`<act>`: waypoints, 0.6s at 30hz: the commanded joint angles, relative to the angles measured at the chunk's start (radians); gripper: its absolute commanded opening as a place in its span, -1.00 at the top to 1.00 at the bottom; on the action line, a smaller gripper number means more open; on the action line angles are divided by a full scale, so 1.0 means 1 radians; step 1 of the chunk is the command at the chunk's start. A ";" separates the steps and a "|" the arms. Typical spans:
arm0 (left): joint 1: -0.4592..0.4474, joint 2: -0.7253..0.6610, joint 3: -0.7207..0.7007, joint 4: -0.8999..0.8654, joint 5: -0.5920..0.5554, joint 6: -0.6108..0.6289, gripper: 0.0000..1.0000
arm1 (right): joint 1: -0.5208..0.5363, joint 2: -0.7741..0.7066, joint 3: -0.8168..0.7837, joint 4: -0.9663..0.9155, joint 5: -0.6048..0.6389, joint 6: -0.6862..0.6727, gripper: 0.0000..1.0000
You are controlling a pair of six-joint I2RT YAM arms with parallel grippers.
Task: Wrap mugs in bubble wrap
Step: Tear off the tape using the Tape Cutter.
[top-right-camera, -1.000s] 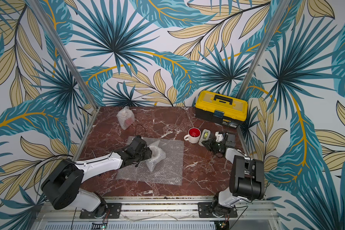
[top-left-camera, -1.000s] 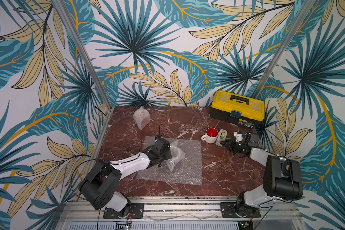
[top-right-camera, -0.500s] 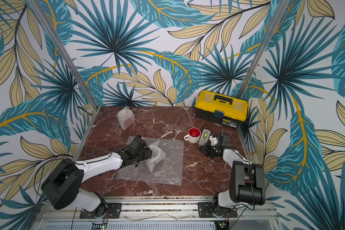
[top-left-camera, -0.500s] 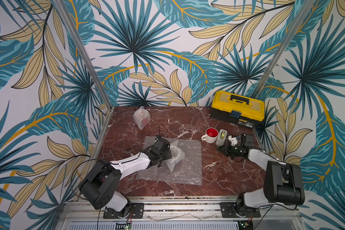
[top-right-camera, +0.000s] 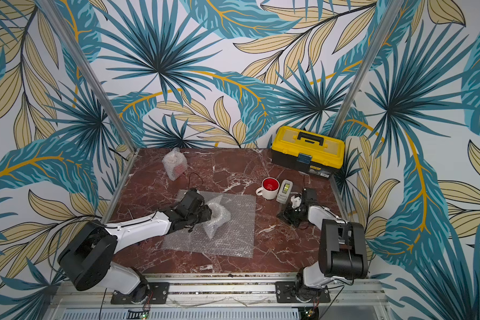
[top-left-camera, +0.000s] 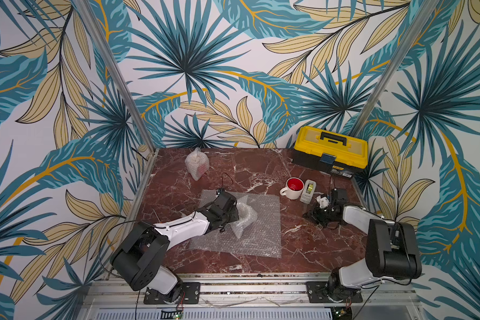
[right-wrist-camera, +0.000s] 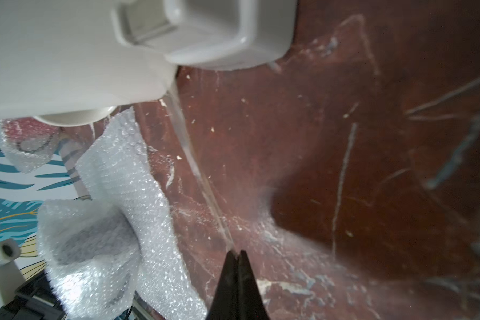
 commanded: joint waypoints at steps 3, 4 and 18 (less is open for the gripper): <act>-0.003 0.024 0.003 -0.059 -0.002 0.013 -0.07 | 0.016 0.029 0.014 -0.189 0.119 0.002 1.00; -0.002 0.023 0.003 -0.059 -0.002 0.013 -0.08 | 0.016 0.039 0.021 -0.204 0.130 0.005 1.00; -0.003 0.027 0.005 -0.059 -0.002 0.015 -0.08 | 0.017 0.073 0.046 -0.265 0.176 0.020 1.00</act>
